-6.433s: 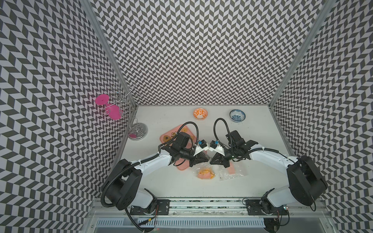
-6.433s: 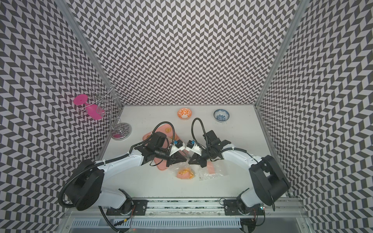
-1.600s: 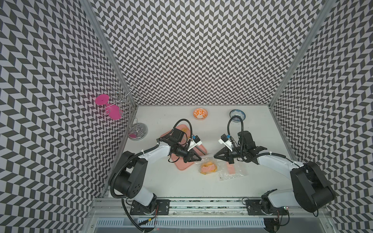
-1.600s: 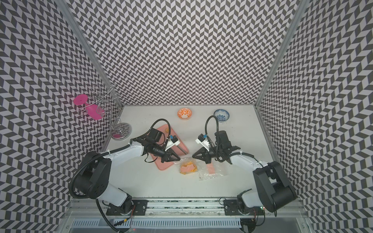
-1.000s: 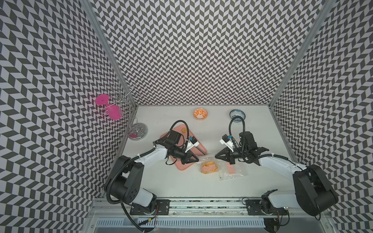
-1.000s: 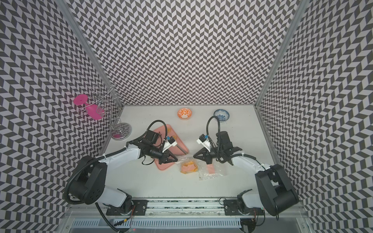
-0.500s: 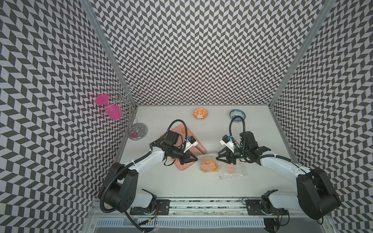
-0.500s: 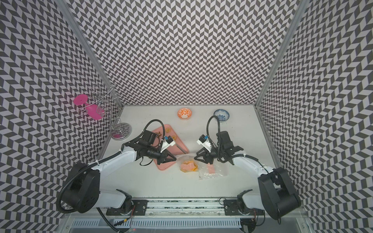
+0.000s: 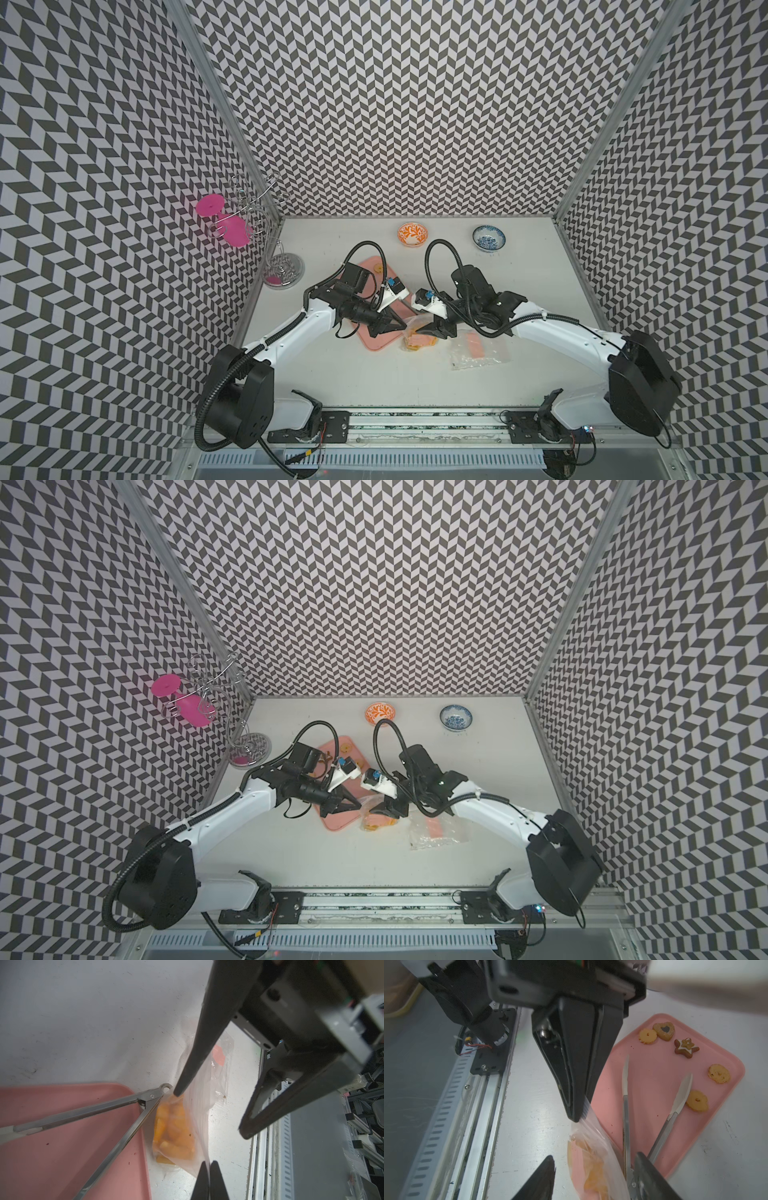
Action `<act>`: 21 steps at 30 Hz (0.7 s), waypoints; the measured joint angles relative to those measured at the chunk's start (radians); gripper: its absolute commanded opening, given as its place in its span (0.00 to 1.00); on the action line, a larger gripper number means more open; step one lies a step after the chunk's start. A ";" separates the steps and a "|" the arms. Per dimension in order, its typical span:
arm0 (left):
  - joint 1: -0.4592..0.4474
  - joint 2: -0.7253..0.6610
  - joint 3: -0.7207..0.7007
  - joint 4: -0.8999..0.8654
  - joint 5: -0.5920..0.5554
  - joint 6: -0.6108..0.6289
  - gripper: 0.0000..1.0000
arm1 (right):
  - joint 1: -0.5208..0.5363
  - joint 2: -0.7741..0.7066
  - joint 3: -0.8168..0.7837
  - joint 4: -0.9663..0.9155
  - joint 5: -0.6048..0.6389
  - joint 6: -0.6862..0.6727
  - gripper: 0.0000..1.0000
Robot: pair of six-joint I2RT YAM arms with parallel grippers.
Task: Put the cookies into a resealable bag to prevent moisture
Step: Close the ziploc bag at the center of the board.
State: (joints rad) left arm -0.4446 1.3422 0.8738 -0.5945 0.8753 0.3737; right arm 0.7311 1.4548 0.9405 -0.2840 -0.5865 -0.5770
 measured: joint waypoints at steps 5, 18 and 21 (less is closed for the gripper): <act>0.000 -0.006 0.000 -0.011 0.000 0.004 0.00 | 0.013 0.080 0.048 -0.021 0.008 -0.036 0.32; 0.014 -0.011 0.000 -0.019 -0.021 0.011 0.00 | 0.008 0.098 0.063 -0.016 -0.069 0.013 0.04; 0.014 -0.017 0.000 -0.019 -0.026 0.014 0.00 | -0.010 0.084 0.042 -0.013 -0.065 0.023 0.18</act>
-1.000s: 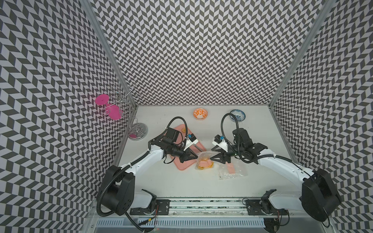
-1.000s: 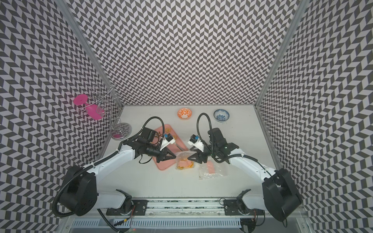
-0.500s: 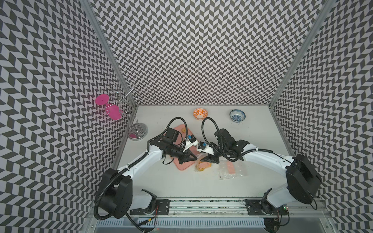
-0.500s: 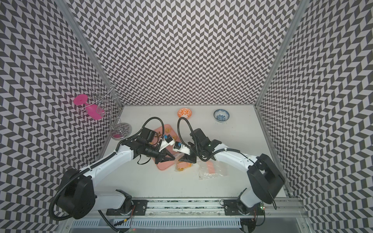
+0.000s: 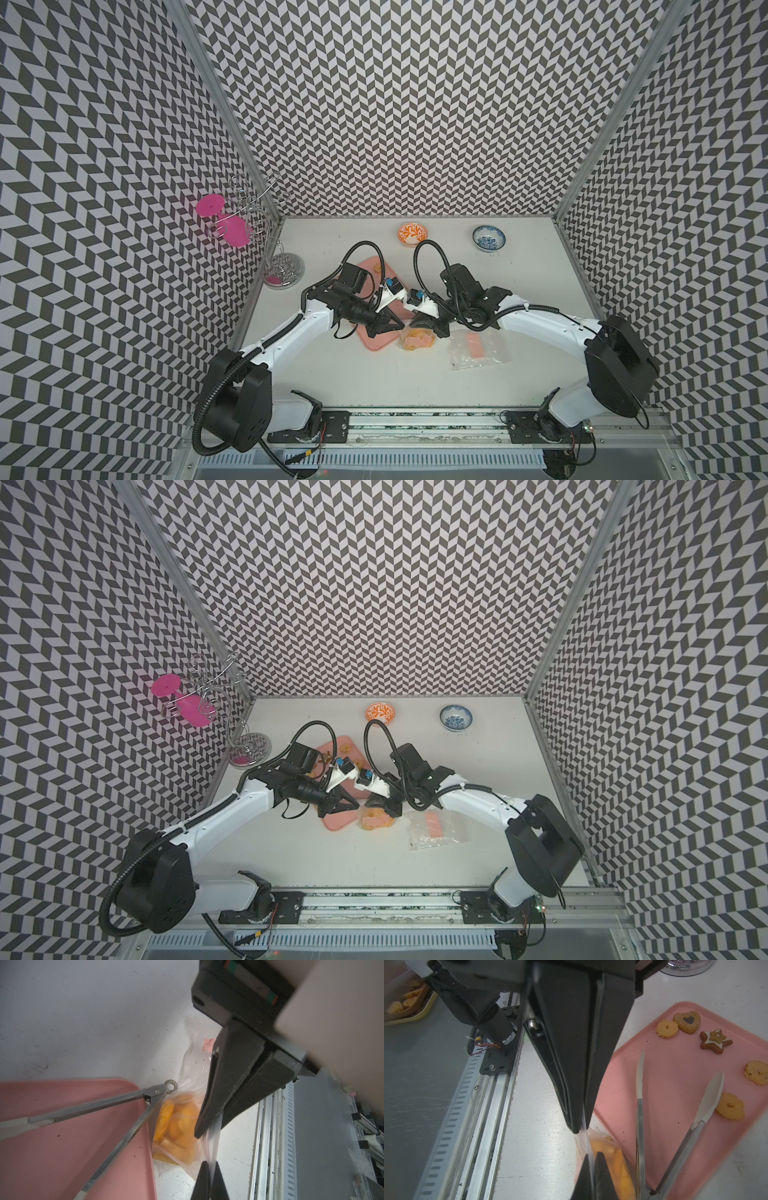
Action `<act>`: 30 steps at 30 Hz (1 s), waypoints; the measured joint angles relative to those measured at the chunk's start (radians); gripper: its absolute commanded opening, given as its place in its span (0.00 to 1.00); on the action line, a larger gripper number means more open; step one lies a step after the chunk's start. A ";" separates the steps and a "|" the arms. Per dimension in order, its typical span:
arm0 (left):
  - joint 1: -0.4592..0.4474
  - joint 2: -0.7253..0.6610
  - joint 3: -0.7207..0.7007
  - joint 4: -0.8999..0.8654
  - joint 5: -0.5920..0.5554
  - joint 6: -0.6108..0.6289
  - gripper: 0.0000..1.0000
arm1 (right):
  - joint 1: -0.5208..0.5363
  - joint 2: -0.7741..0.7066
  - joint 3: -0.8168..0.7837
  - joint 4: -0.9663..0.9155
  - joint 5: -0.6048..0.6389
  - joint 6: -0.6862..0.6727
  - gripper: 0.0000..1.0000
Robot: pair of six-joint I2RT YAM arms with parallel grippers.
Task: Put the cookies into a resealable bag to prevent moisture
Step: Pick up the ziploc bag from the center of the board, then place the ziploc bag at the center of the board.
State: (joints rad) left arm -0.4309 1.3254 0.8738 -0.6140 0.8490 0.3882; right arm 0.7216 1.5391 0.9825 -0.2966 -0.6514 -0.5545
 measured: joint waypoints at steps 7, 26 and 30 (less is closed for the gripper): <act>0.006 -0.007 0.000 0.011 -0.003 0.007 0.00 | -0.066 -0.053 -0.053 -0.016 0.000 0.030 0.00; 0.012 -0.003 0.134 -0.064 -0.037 -0.005 0.00 | -0.136 -0.154 -0.013 -0.146 -0.014 0.085 0.00; 0.012 0.011 0.299 -0.103 -0.040 -0.007 0.00 | -0.169 -0.211 0.093 -0.200 -0.005 0.094 0.00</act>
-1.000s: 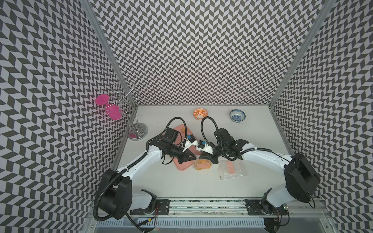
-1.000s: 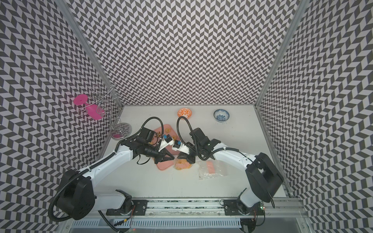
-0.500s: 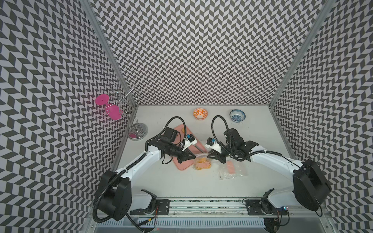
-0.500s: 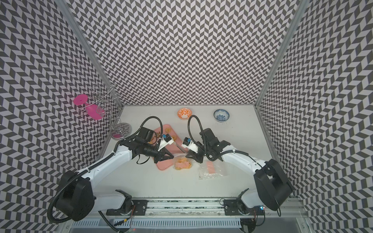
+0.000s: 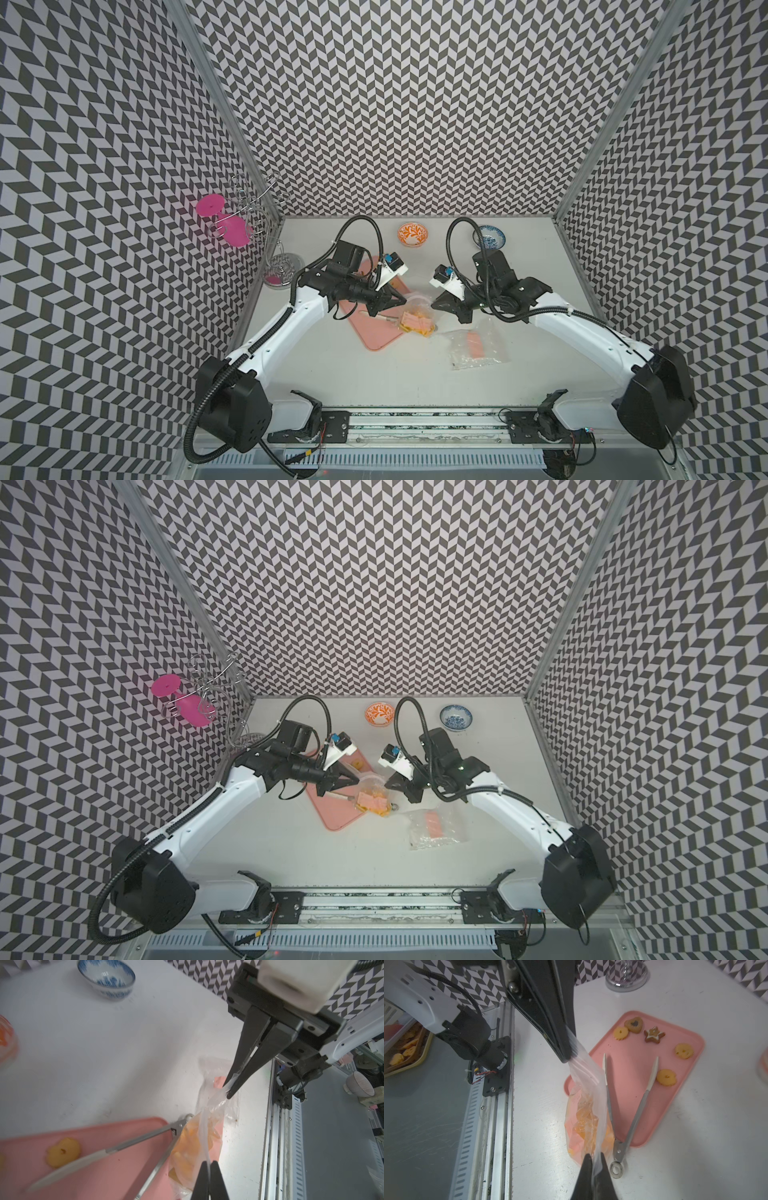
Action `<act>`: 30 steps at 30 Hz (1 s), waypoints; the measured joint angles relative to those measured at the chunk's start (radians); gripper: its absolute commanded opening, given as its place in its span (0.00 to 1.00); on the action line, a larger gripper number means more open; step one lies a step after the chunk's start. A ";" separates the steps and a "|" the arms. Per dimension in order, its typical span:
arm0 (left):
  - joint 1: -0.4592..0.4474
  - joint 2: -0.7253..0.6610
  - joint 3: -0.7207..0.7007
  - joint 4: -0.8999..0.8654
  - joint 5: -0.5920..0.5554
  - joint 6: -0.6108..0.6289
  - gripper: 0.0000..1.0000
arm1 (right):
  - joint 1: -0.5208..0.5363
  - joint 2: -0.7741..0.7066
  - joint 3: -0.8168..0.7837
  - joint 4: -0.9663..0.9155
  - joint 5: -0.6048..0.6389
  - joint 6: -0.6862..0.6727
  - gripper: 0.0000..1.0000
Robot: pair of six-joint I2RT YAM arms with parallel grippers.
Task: Put the cookies into a resealable bag to prevent moisture
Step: Place the ziploc bag at the center of the board.
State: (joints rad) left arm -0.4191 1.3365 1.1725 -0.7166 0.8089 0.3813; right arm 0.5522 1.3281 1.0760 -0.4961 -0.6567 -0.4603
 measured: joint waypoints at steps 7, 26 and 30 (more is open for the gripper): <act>-0.003 0.159 0.177 0.079 -0.058 0.026 0.00 | -0.098 0.023 0.093 0.038 0.104 -0.027 0.00; 0.005 0.596 0.310 0.481 -0.236 -0.029 0.65 | -0.205 0.417 0.224 0.108 0.510 -0.092 0.51; 0.021 0.547 0.313 0.459 -0.266 -0.079 0.75 | -0.285 0.298 0.145 0.060 0.517 0.108 0.57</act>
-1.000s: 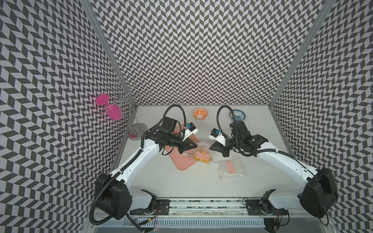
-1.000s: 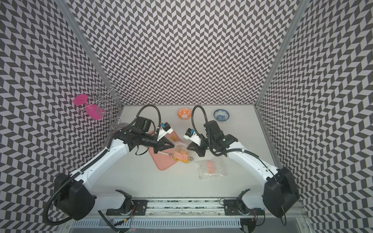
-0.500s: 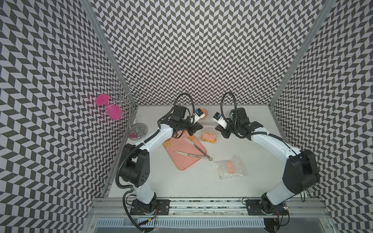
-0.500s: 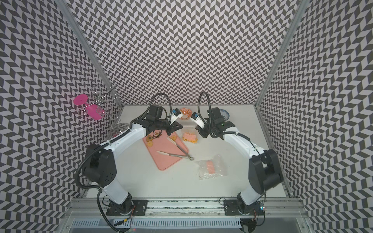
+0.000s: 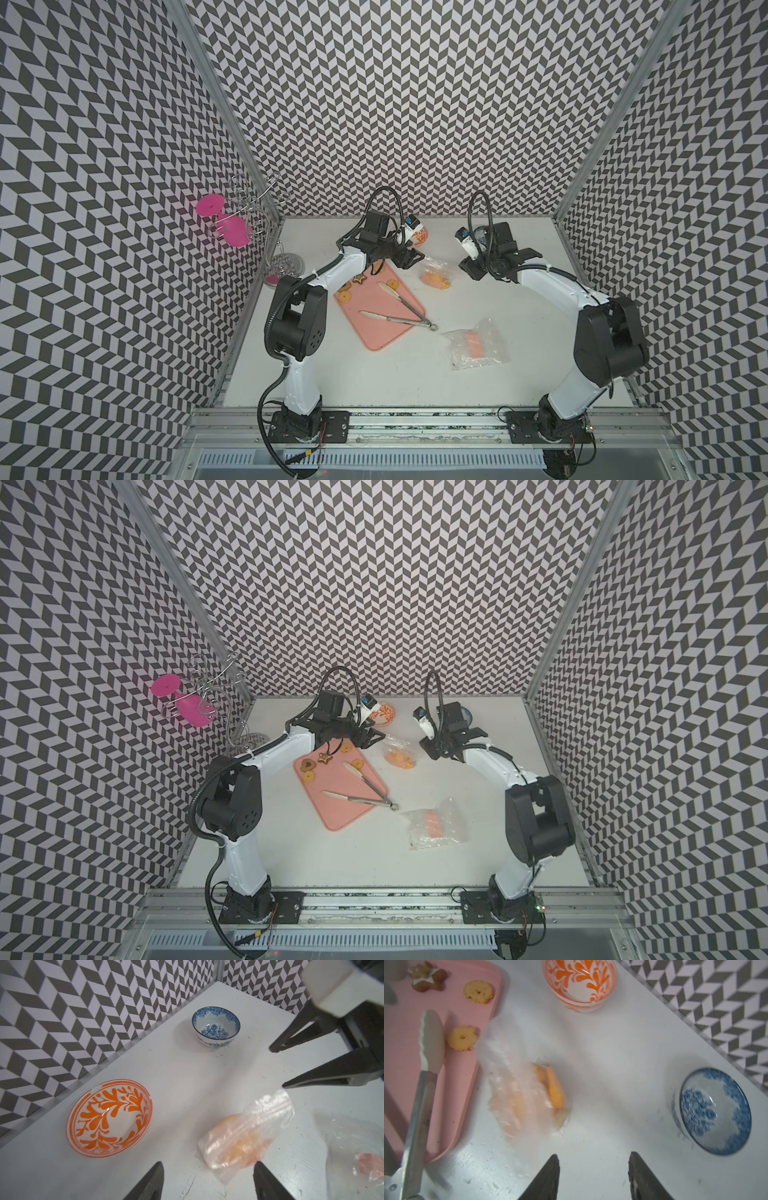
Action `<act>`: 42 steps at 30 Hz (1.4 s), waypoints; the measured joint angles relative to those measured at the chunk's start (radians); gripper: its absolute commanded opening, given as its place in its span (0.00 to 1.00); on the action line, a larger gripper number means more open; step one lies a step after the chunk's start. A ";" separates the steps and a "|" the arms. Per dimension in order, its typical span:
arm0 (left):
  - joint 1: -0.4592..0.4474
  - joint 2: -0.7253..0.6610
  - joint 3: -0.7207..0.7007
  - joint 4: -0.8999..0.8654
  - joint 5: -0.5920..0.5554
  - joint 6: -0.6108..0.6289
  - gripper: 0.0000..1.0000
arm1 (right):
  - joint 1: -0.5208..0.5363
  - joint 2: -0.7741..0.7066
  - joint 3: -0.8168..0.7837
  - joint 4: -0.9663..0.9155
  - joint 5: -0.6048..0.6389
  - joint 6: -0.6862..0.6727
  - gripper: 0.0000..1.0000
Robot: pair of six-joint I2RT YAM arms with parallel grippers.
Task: Put the cookies into a resealable bag to prevent moisture
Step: Place the ziploc bag at the center of the board, then pick up the ziploc bag from the center of the board.
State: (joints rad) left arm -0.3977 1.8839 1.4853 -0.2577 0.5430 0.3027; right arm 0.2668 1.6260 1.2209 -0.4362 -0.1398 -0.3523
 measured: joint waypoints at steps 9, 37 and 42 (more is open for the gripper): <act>0.005 -0.389 -0.264 0.007 -0.003 -0.249 0.83 | -0.150 -0.423 -0.388 -0.122 -0.017 0.551 0.71; -0.129 -0.730 -0.739 0.090 0.077 -0.628 0.81 | -0.007 -0.386 -0.598 -0.094 -0.326 0.706 0.06; -0.169 -0.726 -0.660 -0.009 0.028 -0.709 0.79 | 0.024 -0.429 -0.438 -0.121 -0.366 0.785 0.05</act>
State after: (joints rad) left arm -0.5663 1.1580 0.8257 -0.2665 0.5709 -0.4061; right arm 0.2905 1.1969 0.7826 -0.5571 -0.5056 0.4324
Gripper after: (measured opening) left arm 0.794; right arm 0.048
